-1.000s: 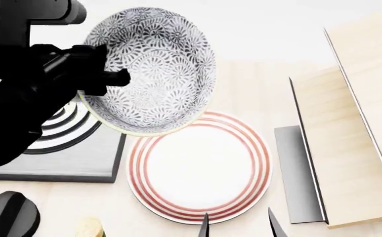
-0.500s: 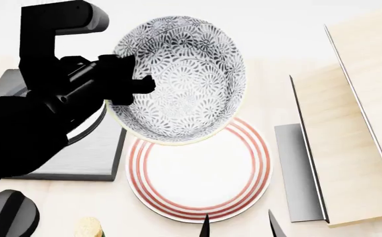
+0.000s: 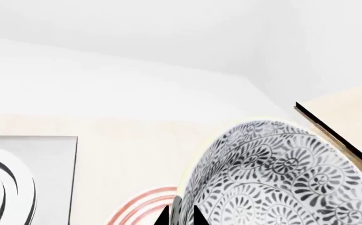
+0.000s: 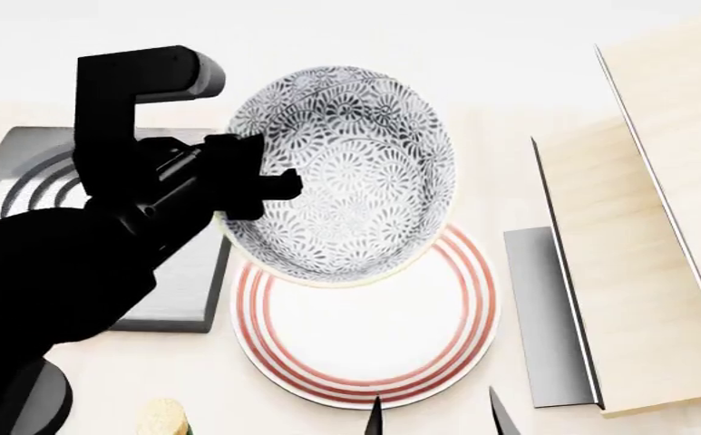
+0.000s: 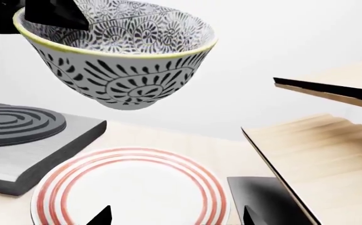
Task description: Pick up the akita bowl and put it on the plate.
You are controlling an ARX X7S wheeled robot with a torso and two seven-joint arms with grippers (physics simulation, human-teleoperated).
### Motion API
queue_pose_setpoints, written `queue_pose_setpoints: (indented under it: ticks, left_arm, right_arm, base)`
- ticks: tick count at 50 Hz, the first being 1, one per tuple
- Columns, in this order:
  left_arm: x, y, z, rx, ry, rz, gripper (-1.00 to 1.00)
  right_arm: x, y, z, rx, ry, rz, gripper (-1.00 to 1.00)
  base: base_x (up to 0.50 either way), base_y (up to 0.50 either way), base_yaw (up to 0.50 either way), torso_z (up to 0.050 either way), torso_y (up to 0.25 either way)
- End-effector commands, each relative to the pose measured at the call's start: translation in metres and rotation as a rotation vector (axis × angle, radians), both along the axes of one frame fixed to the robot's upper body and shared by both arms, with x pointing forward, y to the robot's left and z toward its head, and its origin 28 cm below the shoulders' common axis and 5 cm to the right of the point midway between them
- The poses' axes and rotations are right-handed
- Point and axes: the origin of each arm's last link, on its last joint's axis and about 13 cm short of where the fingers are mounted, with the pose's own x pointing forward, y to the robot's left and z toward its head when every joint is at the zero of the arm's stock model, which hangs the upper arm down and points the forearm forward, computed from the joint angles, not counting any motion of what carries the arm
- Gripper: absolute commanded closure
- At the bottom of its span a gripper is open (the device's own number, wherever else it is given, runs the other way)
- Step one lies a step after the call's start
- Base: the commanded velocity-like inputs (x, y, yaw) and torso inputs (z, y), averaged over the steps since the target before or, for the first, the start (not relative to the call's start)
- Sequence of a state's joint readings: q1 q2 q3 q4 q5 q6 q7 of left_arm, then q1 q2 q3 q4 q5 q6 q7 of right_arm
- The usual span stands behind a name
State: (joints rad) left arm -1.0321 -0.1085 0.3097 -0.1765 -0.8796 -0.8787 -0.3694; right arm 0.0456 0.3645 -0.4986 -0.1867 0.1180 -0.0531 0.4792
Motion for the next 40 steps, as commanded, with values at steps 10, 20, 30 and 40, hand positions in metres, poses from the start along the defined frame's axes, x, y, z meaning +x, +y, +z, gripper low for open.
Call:
queue_pose_setpoints:
  ticks: [10, 20, 30, 40]
  left_arm:
    - [0.007, -0.003, -0.018, 0.033, 0.007, 0.009, 1.00]
    - [0.011, -0.007, -0.032, -0.013, 0.030, -0.010, 1.00]
    - [0.013, -0.010, -0.041, -0.011, 0.043, -0.019, 1.00]
    - [0.016, -0.010, -0.053, 0.015, 0.061, 0.000, 1.00]
  right_arm:
    - [0.001, 0.002, -0.001, -0.004, 0.005, 0.006, -1.00]
    - [0.001, 0.002, -0.003, -0.006, 0.009, 0.009, -1.00]
    - [0.000, 0.003, -0.003, -0.007, 0.011, 0.010, -1.00]
    - [0.001, 0.003, -0.004, -0.008, 0.012, 0.011, -1.00]
  base:
    - [0.00, 0.00, 0.00, 0.000, 0.000]
    - [0.00, 0.00, 0.00, 0.000, -0.047]
    - [0.00, 0.00, 0.00, 0.000, 0.000]
    - [0.00, 0.00, 0.00, 0.000, -0.009]
